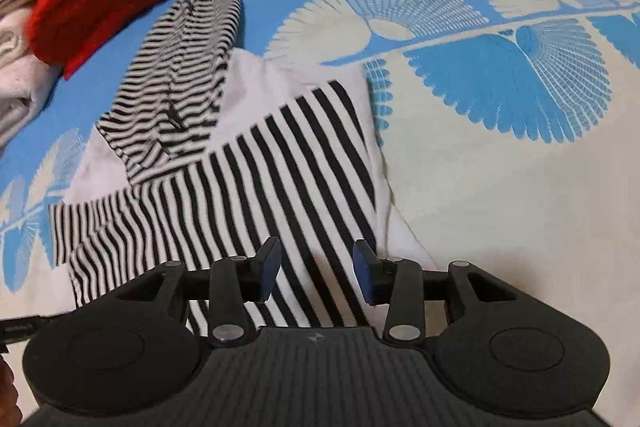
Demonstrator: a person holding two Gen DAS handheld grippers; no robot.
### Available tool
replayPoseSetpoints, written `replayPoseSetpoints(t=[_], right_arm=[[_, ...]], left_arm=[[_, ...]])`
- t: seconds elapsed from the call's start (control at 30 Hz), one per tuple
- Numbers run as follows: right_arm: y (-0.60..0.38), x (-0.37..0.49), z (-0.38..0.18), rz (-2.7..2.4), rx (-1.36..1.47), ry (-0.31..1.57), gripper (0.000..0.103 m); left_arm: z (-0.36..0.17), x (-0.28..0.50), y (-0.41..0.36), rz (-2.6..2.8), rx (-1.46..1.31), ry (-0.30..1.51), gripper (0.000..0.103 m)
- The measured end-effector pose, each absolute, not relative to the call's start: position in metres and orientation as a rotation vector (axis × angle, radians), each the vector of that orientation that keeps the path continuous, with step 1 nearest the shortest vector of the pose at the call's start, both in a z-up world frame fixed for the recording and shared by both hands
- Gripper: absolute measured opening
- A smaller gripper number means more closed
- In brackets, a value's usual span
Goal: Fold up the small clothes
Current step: 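Move the left tool to the striped hood tip and grasp it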
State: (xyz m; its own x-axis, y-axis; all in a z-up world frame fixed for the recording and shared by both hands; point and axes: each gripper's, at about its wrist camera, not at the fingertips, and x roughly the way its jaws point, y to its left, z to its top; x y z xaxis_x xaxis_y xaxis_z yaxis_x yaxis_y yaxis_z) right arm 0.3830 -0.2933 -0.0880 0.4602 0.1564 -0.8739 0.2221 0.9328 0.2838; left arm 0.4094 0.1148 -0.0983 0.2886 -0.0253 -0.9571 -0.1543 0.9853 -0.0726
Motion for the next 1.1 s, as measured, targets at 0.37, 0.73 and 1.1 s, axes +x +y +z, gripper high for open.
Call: replayPoseSetpoints(t=[0.37,0.73,1.1], right_arm=[[-0.288,0.373,-0.043,-0.004,0.218,0.943,0.042],[-0.308,0.37,-0.033,-0.028,0.153,0.896,0.042],[-0.325,0.371,-0.021,-0.017,0.137,0.876,0.042]], left_arm=[[-0.028,0.406,0.1,0.068,-0.151,0.903,0.05],[-0.013,0.41,0.096,0.093,-0.088,0.789,0.05],[0.004,0.427,0.099,-0.008,0.016,0.76,0.019]])
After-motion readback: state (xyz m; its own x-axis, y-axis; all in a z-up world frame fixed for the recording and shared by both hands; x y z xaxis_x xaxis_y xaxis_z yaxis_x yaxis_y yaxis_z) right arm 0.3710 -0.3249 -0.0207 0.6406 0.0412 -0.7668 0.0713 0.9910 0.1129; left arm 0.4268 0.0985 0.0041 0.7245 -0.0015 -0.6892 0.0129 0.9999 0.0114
